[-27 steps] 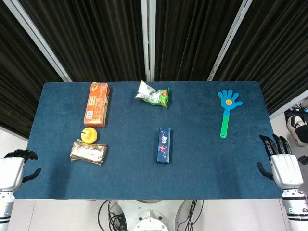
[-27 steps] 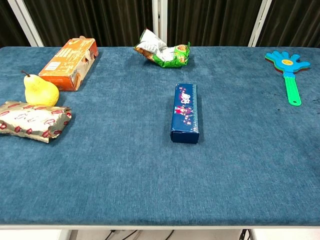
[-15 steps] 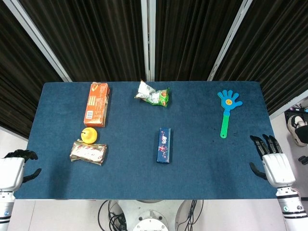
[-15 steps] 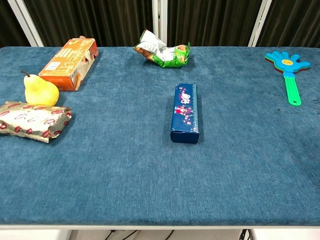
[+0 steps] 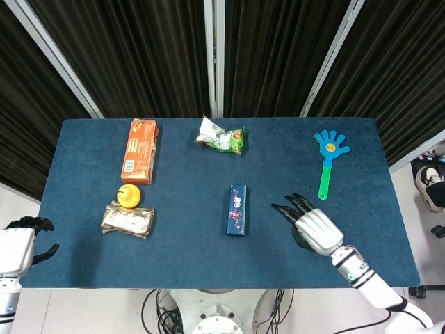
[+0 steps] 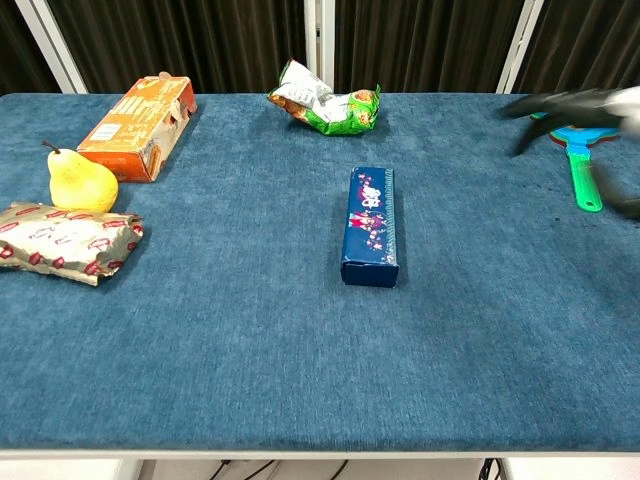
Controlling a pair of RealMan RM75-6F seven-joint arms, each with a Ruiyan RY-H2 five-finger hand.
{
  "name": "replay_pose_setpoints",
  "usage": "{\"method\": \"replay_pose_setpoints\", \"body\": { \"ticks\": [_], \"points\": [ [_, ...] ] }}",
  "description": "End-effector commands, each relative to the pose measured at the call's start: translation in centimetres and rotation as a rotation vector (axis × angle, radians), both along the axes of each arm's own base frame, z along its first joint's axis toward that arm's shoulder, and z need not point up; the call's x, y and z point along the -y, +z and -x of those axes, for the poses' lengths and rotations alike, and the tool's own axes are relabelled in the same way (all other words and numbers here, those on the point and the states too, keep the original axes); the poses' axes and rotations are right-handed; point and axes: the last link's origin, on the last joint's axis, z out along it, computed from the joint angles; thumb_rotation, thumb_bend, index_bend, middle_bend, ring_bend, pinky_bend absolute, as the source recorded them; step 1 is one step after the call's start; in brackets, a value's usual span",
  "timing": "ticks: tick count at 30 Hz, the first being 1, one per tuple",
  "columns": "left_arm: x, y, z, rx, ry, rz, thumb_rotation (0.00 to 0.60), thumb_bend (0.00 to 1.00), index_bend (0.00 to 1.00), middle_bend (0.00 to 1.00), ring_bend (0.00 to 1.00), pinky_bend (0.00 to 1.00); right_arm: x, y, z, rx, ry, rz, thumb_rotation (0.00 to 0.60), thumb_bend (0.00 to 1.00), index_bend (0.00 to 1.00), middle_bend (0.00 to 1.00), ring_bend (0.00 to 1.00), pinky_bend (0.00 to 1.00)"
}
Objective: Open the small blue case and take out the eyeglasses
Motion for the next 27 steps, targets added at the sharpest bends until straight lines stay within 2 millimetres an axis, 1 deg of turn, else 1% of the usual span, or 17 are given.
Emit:
{"method": "replay_pose_setpoints", "body": {
  "ticks": [1, 5, 11, 14, 17, 19, 21, 25, 27],
  "points": [
    [0.0, 0.0, 0.0, 0.000, 0.001, 0.000, 0.600, 0.17, 0.50, 0.48, 0.37, 0.46, 1.4, -3.7, -4.3, 0.043, 0.064, -0.124, 0.600, 0.78, 0.03, 0.23, 0.00, 0.00],
    [0.0, 0.0, 0.0, 0.000, 0.001, 0.000, 0.600, 0.17, 0.50, 0.48, 0.37, 0.46, 2.1, -6.7, -6.7, 0.036, 0.105, -0.197, 0.600, 0.79, 0.03, 0.24, 0.00, 0.00],
    [0.1, 0.0, 0.1, 0.004, 0.003, -0.001, 0.600, 0.17, 0.50, 0.48, 0.37, 0.46, 3.1, -10.3, -9.0, 0.002, 0.136, -0.230, 0.600, 0.81, 0.03, 0.24, 0.00, 0.00],
    [0.1, 0.0, 0.1, 0.004, 0.002, -0.001, 0.600, 0.17, 0.50, 0.48, 0.37, 0.46, 3.3, -11.8, -9.6, -0.023, 0.139, -0.249, 0.600, 0.81, 0.03, 0.24, 0.00, 0.00],
    [0.1, 0.1, 0.1, 0.007, 0.002, 0.000, 0.600, 0.17, 0.50, 0.48, 0.37, 0.46, 3.4, -12.7, -9.5, -0.074, 0.158, -0.242, 0.600, 0.82, 0.03, 0.25, 0.00, 0.00],
    [0.1, 0.1, 0.1, 0.009, 0.002, 0.000, 0.600, 0.16, 0.50, 0.49, 0.37, 0.46, 3.3, -12.8, -9.1, -0.106, 0.172, -0.227, 0.600, 0.82, 0.03, 0.26, 0.00, 0.00],
    [0.1, 0.1, 0.2, 0.012, 0.002, 0.001, 0.600, 0.17, 0.50, 0.49, 0.37, 0.46, 3.0, -12.3, -8.5, -0.136, 0.179, -0.207, 0.600, 0.82, 0.03, 0.27, 0.00, 0.00],
    [0.1, 0.1, 0.2, 0.012, 0.000, 0.002, 0.600, 0.16, 0.50, 0.49, 0.37, 0.46, 2.6, -10.4, -6.6, -0.183, 0.176, -0.153, 0.600, 0.82, 0.04, 0.30, 0.00, 0.00],
    [0.1, 0.1, 0.2, 0.012, -0.002, 0.001, 0.600, 0.16, 0.50, 0.49, 0.38, 0.46, 2.3, -9.2, -5.3, -0.211, 0.154, -0.141, 0.600, 0.82, 0.04, 0.31, 0.00, 0.00]
  ]
}}
